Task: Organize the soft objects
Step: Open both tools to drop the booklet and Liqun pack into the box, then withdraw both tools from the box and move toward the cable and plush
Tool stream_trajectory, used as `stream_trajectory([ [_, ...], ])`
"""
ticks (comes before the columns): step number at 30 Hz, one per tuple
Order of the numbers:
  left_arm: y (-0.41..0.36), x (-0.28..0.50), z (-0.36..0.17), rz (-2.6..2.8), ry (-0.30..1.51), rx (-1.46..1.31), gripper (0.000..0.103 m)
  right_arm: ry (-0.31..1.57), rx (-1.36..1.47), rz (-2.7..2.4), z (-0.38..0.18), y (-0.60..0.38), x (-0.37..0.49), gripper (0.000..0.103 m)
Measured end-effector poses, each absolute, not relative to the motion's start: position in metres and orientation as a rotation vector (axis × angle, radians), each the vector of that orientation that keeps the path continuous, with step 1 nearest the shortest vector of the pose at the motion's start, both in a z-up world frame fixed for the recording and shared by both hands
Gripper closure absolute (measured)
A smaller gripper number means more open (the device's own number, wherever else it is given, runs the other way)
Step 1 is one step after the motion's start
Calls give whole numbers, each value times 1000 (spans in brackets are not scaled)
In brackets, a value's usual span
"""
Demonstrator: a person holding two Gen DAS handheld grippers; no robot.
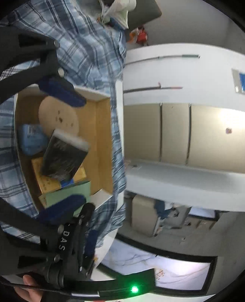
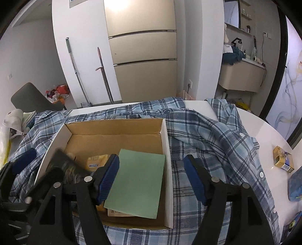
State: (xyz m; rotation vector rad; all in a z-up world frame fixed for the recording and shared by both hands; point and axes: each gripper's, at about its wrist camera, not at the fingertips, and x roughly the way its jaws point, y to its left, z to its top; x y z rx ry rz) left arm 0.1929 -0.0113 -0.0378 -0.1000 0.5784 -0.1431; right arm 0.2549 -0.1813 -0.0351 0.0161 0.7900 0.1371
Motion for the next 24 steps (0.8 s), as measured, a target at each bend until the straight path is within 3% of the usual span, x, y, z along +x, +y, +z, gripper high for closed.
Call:
stream_trajectory([
  [14,5,176,-15,-100,499,-138,0,761,49,136,-24,-188,252,31],
  [24,7,140,34,-70,379,-123,0,631,46,158,32,-195,221,31],
])
